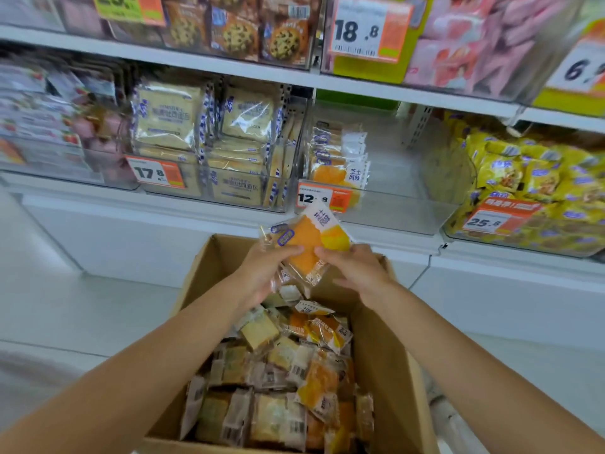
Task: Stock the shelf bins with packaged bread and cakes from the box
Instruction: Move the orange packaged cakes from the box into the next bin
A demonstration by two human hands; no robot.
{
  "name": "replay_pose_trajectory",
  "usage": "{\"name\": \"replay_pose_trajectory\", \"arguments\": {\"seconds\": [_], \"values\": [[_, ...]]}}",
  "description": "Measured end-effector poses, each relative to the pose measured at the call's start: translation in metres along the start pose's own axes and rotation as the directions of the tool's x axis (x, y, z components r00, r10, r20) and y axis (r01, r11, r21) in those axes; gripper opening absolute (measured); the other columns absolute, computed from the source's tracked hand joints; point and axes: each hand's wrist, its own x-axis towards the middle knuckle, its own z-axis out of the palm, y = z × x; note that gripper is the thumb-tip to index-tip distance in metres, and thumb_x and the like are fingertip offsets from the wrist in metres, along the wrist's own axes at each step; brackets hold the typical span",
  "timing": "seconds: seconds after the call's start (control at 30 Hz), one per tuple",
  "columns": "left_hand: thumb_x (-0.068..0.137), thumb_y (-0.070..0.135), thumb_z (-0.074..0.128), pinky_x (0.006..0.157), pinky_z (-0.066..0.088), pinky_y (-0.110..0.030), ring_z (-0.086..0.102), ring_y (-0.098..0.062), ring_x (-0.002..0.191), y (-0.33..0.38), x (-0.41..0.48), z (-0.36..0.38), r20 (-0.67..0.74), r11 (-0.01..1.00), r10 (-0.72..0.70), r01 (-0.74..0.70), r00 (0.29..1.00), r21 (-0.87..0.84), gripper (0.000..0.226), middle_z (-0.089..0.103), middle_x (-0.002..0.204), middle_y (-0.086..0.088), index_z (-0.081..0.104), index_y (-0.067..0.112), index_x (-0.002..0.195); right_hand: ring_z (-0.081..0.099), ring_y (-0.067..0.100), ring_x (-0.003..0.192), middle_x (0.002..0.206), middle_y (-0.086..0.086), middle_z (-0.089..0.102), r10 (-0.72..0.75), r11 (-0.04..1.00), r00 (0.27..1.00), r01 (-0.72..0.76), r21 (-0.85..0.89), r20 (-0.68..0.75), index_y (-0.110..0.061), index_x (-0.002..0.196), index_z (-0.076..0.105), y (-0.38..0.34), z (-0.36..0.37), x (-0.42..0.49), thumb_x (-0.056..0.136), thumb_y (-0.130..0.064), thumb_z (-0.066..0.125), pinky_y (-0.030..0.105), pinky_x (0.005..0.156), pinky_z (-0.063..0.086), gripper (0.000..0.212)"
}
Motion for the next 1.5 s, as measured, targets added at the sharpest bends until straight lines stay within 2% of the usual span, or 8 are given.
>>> {"name": "replay_pose_trajectory", "arguments": {"seconds": [0.1, 0.2, 0.33, 0.63, 0.8, 0.9, 1.27, 1.5], "values": [[0.085, 0.003, 0.071, 0.088, 0.055, -0.043, 0.070, -0.030, 0.101, 0.014, 0.004, -0.007, 0.011, 0.997, 0.004, -0.005, 1.000, 0.079, 0.034, 0.074, 0.107, -0.013, 0.063, 0.013, 0.117, 0.013, 0.017, 0.148, 0.162, -0.004, 0.010, -0.444, 0.807, 0.890, 0.346, -0.479, -0.105, -0.032, 0.154, -0.002, -0.018, -0.025, 0.004, 0.065, -0.038, 0.088, 0.040, 0.116, 0.019, 0.127], [0.086, 0.003, 0.071, 0.068, 0.053, -0.028, 0.069, -0.020, 0.083, 0.037, 0.010, 0.001, 0.152, 0.958, 0.034, -0.076, 0.988, 0.276, 0.037, 0.076, 0.092, -0.008, 0.063, 0.015, 0.119, 0.009, 0.014, 0.149, 0.162, -0.007, 0.012, -0.555, 0.413, 0.772, 0.580, -0.702, 0.310, -0.039, 0.153, 0.001, -0.045, -0.042, 0.009, 0.069, -0.041, 0.084, 0.045, 0.120, 0.012, 0.118], [0.088, 0.008, 0.070, 0.053, 0.047, -0.014, 0.062, 0.001, 0.054, 0.080, 0.027, 0.030, 0.263, 0.808, 0.161, -0.280, 0.951, 0.518, 0.034, 0.067, 0.059, 0.017, 0.060, 0.024, 0.117, 0.051, 0.012, 0.120, 0.135, -0.001, 0.055, -0.524, 0.508, 0.763, 0.637, -0.580, 0.379, -0.025, 0.136, 0.049, -0.078, -0.066, 0.030, 0.072, -0.027, 0.086, 0.032, 0.098, 0.045, 0.074], [0.065, 0.023, 0.091, 0.091, 0.055, -0.042, 0.065, -0.015, 0.106, 0.160, 0.124, 0.073, 0.349, 0.394, 0.544, -0.599, 0.763, 0.697, 0.089, 0.059, 0.125, 0.007, 0.043, 0.028, 0.139, 0.038, 0.020, 0.115, 0.121, 0.001, 0.050, -0.829, 0.276, 0.554, 0.521, -0.808, 0.074, -0.022, 0.130, 0.052, -0.129, -0.111, 0.101, 0.073, -0.030, 0.081, 0.029, 0.089, 0.036, 0.064], [0.067, 0.051, 0.084, 0.095, 0.042, -0.030, 0.053, -0.015, 0.115, 0.168, 0.164, 0.060, 0.415, -0.045, 0.266, -0.419, 0.870, 0.907, 0.081, 0.051, 0.117, 0.013, 0.048, 0.031, 0.137, 0.038, 0.022, 0.123, 0.127, 0.004, 0.050, -0.676, 0.280, 0.709, 0.498, -0.821, 0.200, -0.023, 0.134, 0.050, -0.113, -0.102, 0.147, 0.071, -0.038, 0.083, 0.034, 0.097, 0.039, 0.073], [0.066, 0.068, 0.075, 0.114, 0.024, -0.041, 0.030, -0.018, 0.140, 0.165, 0.181, 0.033, 0.407, -0.293, 0.172, -0.347, 0.897, 0.891, 0.075, 0.051, 0.137, 0.010, 0.055, 0.040, 0.133, 0.049, 0.011, 0.118, 0.125, -0.004, 0.057, -0.451, 0.605, 0.851, 0.514, -0.608, 0.270, -0.025, 0.127, 0.060, -0.100, -0.094, 0.165, 0.079, -0.049, 0.074, 0.023, 0.091, 0.042, 0.056], [0.077, 0.074, 0.060, 0.120, -0.010, -0.045, -0.004, -0.008, 0.150, 0.153, 0.178, 0.007, 0.469, -0.358, 0.305, -0.356, 0.829, 0.863, 0.045, 0.017, 0.162, 0.015, 0.071, 0.046, 0.111, 0.031, 0.018, 0.142, 0.159, 0.000, 0.025, -0.311, 0.807, 0.920, 0.388, -0.445, 0.238, -0.027, 0.155, 0.011, -0.094, -0.091, 0.177, 0.094, -0.038, 0.060, 0.026, 0.108, 0.034, 0.079], [0.083, 0.069, 0.057, 0.120, -0.006, -0.051, -0.012, -0.013, 0.151, 0.152, 0.174, 0.011, 0.408, -0.378, 0.247, -0.300, 0.879, 0.876, 0.053, 0.008, 0.165, 0.007, 0.059, 0.044, 0.130, 0.028, 0.019, 0.142, 0.161, 0.001, 0.017, -0.425, 0.573, 0.878, 0.450, -0.685, 0.220, -0.028, 0.153, 0.027, -0.092, -0.089, 0.174, 0.096, -0.040, 0.056, 0.024, 0.111, 0.027, 0.064]]}}
